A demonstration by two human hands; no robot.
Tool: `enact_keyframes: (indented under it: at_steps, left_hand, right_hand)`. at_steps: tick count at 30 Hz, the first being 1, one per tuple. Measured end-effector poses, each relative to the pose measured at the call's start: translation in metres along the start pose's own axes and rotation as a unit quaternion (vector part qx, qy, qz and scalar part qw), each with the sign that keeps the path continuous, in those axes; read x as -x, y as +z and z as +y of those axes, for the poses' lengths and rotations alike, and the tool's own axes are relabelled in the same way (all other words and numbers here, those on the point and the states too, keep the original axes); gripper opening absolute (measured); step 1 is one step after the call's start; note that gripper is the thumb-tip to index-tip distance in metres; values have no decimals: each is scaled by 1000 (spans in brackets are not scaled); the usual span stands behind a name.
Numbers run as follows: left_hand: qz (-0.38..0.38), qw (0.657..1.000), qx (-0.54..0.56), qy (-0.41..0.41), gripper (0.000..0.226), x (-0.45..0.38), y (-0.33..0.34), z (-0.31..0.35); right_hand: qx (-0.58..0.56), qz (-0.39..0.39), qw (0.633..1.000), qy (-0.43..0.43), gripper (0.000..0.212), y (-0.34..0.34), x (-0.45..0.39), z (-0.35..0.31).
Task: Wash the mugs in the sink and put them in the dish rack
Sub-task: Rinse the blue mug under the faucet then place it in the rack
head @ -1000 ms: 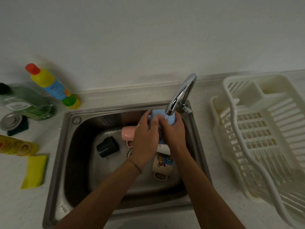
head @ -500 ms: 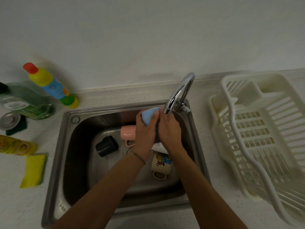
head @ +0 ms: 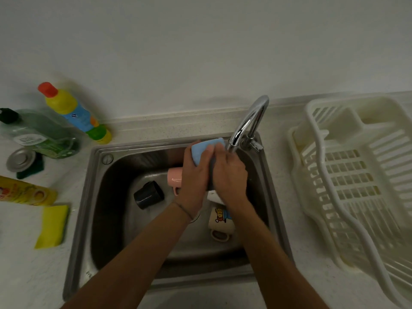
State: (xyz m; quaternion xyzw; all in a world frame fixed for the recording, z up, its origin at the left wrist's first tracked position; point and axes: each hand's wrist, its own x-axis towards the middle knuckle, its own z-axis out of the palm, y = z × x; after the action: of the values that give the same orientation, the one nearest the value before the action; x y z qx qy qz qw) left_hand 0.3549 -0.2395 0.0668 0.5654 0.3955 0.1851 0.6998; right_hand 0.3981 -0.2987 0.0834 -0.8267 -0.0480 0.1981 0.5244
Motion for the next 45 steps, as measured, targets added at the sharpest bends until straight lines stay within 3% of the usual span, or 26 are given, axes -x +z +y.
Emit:
enact_keyframes:
  at_steps: [3,4,6,8,10,13,15,17,20,22,24,27,29,32,34,38,40,43,45]
  left_hand:
    - [-10,999,-29,10,40,4,-2,-4]
    - [-5,1000,-27,11,41,3,-1,-6]
    - [12,1000,-4,0,46,1,1,-6]
    - [7,1000,15,-7,47,-3,1,-5]
    - [-17,1000,6,-10,49,-7,-1,-7]
    - [-52,996,30,-67,67,-8,-5,-5]
    - [-60,989,80,-111,56,-6,-4,-3]
    - [-70,989,65,-113,53,-5,-4,-3]
    - [-97,993,-48,-42,42,-9,-8,-6]
    - [-121,989,-71,-42,40,-10,-8,-10]
    - [-103,990,-62,-71,52,-5,0,-11]
    - [-41,995,-46,-73,93,4,12,-15]
    - [-6,995,-7,-97,107,1,14,-16]
    - [30,991,76,-103,66,-2,8,-11]
    - [27,993,72,-91,49,-3,3,-15]
    - [0,994,39,-102,73,5,10,-17]
    - [14,995,45,-92,80,5,14,-14]
    - [13,994,83,-69,69,-3,9,-14]
    - [-1,995,77,-67,65,-3,7,-16]
  right_hand:
    - [-116,-95,984,92,37,-20,-21,-6]
    - [-102,-104,985,94,38,-20,-23,-6]
    - [16,-69,997,34,43,-7,-13,-5]
    - [46,-20,998,-26,45,4,3,-2]
    - [-14,-12,999,-29,37,1,6,1]
    - [-155,-118,979,58,23,-17,-11,0]
    - [-221,-172,954,106,31,-25,-21,2]
    - [-237,-154,952,114,32,-27,-25,8]
    - [-205,-119,969,67,34,-26,-27,16]
    - [-162,-110,980,41,36,-24,-27,17]
    - [-111,-89,990,23,30,-21,-28,18]
    - [-43,-61,997,-4,21,-16,-26,18]
    - [-18,-42,999,-15,24,-10,-17,18]
    - [48,-9,996,-76,36,5,5,28]
    - [49,-6,995,-92,38,7,13,31]
    - [-1,-38,998,45,24,-11,-13,17]
    - [17,-33,999,30,29,-9,-16,15]
    - [34,-2,999,-25,55,5,3,21]
    - [24,-9,999,-20,49,1,2,20]
